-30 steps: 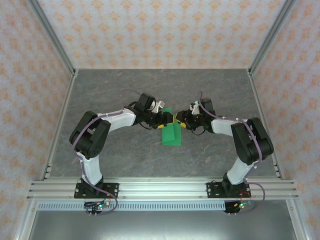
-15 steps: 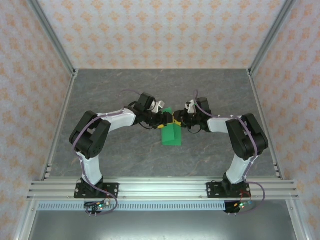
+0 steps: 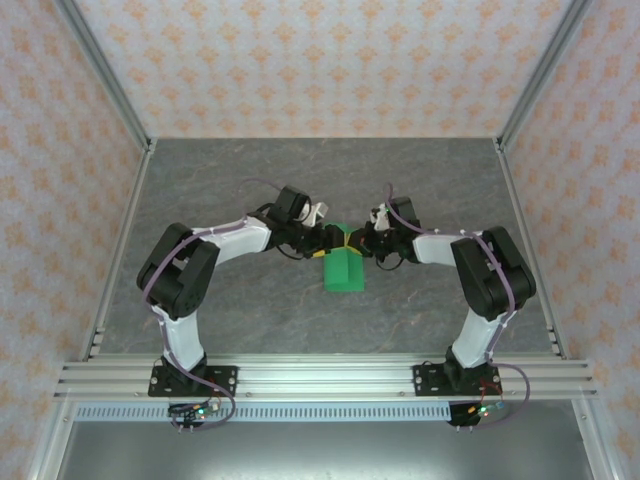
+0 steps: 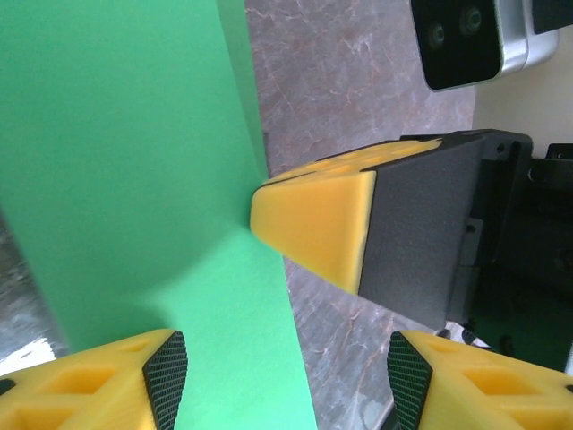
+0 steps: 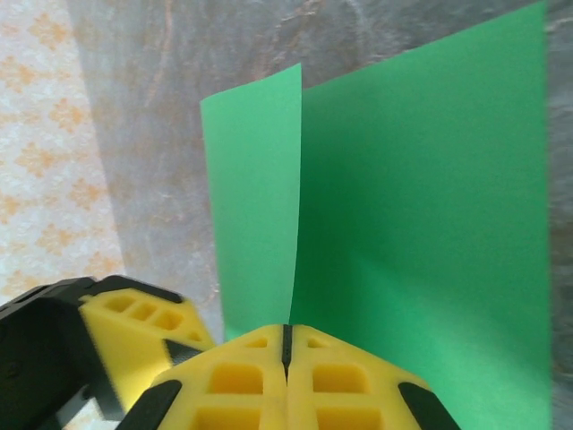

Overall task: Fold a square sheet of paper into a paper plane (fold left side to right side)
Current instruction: First fold in half a square sheet of paper at the center of the table.

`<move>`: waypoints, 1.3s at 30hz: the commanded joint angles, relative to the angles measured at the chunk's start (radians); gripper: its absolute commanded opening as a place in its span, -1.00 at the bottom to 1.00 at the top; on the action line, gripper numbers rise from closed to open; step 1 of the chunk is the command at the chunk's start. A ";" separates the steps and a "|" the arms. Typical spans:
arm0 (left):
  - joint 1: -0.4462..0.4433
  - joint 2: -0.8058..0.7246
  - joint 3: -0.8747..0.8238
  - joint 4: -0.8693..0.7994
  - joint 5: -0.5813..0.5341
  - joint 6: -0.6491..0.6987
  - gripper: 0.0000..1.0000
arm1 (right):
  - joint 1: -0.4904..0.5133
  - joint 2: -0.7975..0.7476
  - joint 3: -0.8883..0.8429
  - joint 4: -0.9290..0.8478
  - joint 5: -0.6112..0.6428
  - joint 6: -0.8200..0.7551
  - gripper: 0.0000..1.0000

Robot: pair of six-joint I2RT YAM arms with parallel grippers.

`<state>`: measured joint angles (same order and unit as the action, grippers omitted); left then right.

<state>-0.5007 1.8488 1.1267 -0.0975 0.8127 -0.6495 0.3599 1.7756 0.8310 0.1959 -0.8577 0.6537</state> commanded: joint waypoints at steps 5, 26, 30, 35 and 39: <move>-0.005 -0.100 0.013 -0.185 -0.197 0.074 0.30 | -0.006 -0.048 0.035 -0.137 0.122 -0.110 -1.00; -0.072 0.107 0.156 -0.301 -0.288 0.034 0.02 | -0.008 -0.043 0.060 -0.225 0.221 -0.157 -0.97; -0.075 0.126 0.162 -0.301 -0.287 0.031 -0.06 | -0.008 -0.036 0.065 -0.231 0.218 -0.160 -0.89; -0.082 0.147 0.178 -0.305 -0.288 0.031 -0.09 | -0.011 -0.054 0.067 -0.234 0.225 -0.159 -0.46; -0.087 0.158 0.186 -0.309 -0.288 0.031 -0.09 | -0.016 -0.095 0.063 -0.267 0.271 -0.177 -0.21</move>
<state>-0.5766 1.9873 1.2842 -0.3725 0.5541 -0.6125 0.3550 1.7374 0.8719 -0.0360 -0.6422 0.4969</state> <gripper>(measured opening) 0.457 0.378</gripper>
